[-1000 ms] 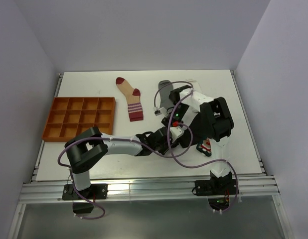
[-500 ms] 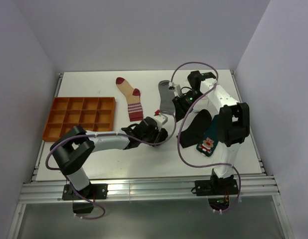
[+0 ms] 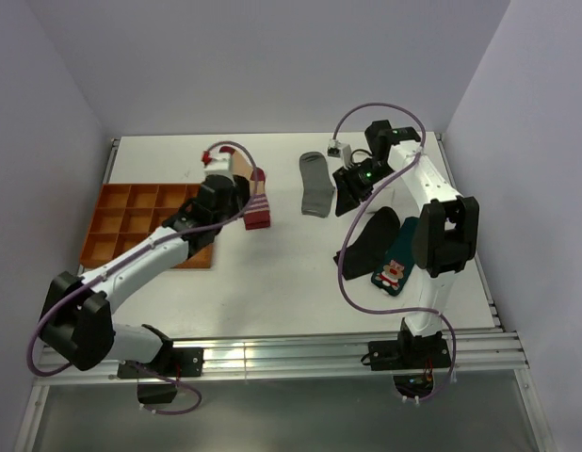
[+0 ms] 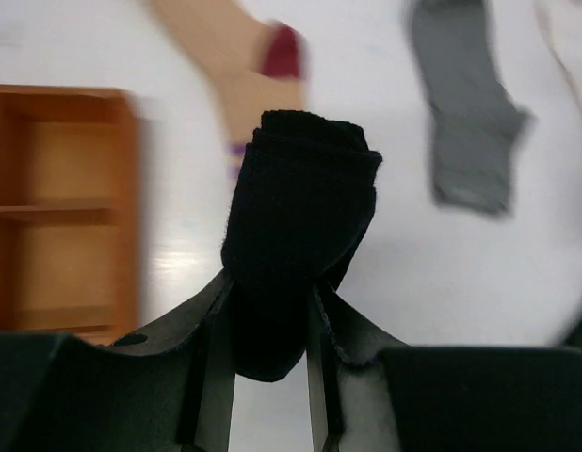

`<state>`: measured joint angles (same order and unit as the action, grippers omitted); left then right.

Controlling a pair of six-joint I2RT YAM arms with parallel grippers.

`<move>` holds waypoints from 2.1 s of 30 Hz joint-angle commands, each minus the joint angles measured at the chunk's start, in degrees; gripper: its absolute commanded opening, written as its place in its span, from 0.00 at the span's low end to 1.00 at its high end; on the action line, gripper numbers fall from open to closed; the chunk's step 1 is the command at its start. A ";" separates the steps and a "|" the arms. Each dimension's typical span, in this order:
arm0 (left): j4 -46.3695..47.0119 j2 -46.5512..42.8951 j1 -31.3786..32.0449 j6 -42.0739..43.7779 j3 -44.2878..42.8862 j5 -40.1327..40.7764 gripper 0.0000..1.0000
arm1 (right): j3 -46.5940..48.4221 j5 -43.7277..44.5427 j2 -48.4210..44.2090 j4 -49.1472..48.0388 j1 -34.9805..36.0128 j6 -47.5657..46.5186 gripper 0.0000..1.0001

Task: Roll the socks
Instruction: Pick up the sock at the center of the board, then place the sock in the storage box.

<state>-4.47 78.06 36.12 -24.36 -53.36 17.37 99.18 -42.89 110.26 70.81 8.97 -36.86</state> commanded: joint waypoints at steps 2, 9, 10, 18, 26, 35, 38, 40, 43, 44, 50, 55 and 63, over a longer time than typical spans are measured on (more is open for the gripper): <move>-8.78 -1.95 -7.63 -6.04 -5.95 17.95 0.00 | 4.44 1.06 0.04 -1.28 -0.10 1.18 0.48; -10.90 3.58 -26.94 -6.32 -13.76 24.55 0.00 | 5.94 2.02 1.89 -3.48 -0.10 2.05 0.48; -10.82 6.02 -28.54 -5.62 -14.65 24.65 0.00 | 5.94 1.94 1.98 -3.83 -0.10 2.06 0.48; -17.31 20.87 -38.84 -2.45 -27.13 26.57 0.00 | 5.94 0.80 4.44 -5.15 -0.10 1.44 0.47; -19.52 31.27 -39.55 0.71 -34.43 27.11 0.00 | 5.15 0.70 6.73 -5.50 -0.10 0.39 0.47; -23.74 36.81 -39.46 0.54 -36.90 23.42 0.00 | 3.57 0.62 6.72 -6.21 -0.62 0.04 0.46; -25.58 38.92 -39.11 0.98 -37.51 23.85 0.00 | 3.13 0.44 6.99 -6.47 -0.62 0.21 0.46; -25.76 39.80 -38.23 1.42 -37.43 24.38 0.00 | 2.95 0.44 7.08 -6.82 -0.62 0.30 0.46; -27.08 40.15 -37.44 1.16 -37.95 25.69 0.00 | 2.25 0.18 7.08 -7.17 -0.62 0.39 0.46; -27.52 40.06 -37.00 0.98 -38.30 26.31 0.00 | 2.08 0.09 6.99 -7.09 -0.71 0.39 0.46; -29.71 40.32 -36.65 0.54 -38.57 25.70 0.00 | 1.99 0.09 7.08 -7.08 -0.71 0.39 0.45; -31.56 43.05 -36.65 2.47 -41.55 22.90 0.00 | 1.28 0.27 6.99 -7.52 -0.62 0.39 0.45; -34.20 46.04 -38.31 2.30 -45.25 10.42 0.00 | 0.41 0.62 6.46 -7.88 -0.71 0.48 0.45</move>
<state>-37.63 122.67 -1.32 -22.15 -96.12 35.88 100.36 -41.63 117.51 64.05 8.73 -35.86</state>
